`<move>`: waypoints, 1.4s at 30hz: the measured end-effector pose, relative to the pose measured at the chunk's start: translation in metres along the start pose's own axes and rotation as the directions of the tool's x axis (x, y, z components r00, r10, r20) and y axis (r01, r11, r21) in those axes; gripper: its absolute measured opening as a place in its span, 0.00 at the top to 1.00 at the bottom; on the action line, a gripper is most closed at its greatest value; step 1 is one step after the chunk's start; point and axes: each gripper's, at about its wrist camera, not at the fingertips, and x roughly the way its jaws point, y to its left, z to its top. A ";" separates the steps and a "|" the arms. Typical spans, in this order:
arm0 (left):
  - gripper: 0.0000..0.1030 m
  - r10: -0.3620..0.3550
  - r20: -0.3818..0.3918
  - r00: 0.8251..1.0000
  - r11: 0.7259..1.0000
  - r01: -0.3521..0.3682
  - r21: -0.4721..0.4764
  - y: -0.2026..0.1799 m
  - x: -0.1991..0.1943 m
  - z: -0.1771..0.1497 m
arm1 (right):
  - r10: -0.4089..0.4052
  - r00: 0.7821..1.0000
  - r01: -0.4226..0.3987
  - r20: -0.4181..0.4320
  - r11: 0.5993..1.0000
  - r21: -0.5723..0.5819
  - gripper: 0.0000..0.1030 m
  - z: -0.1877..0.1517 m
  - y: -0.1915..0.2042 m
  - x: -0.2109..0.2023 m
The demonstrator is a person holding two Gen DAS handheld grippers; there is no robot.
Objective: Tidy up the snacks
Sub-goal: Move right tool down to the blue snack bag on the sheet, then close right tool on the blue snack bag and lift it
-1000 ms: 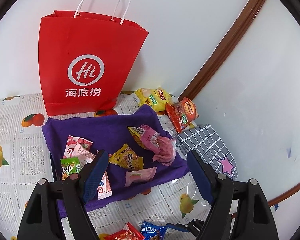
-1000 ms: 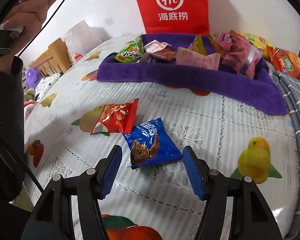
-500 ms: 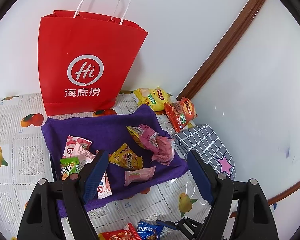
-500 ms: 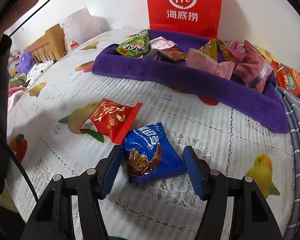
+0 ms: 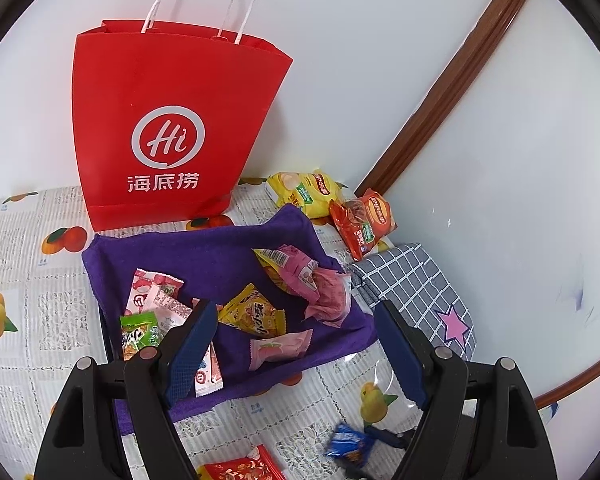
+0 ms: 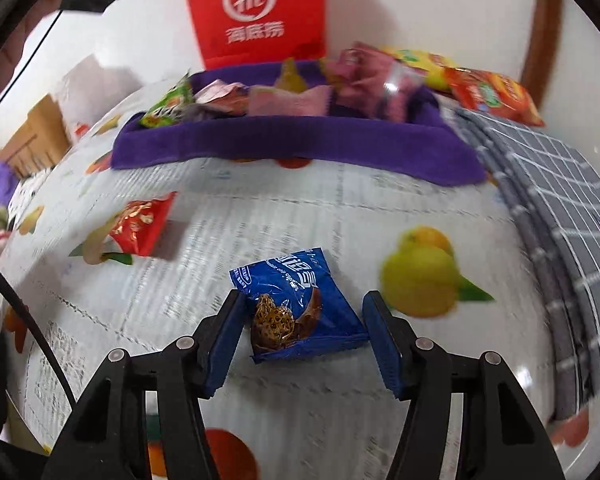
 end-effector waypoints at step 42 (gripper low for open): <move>0.23 0.112 -0.216 0.970 0.986 -0.081 0.144 0.032 0.014 -0.128 | -0.019 0.999 0.015 0.045 0.997 0.072 0.52 0.003 -0.006 0.006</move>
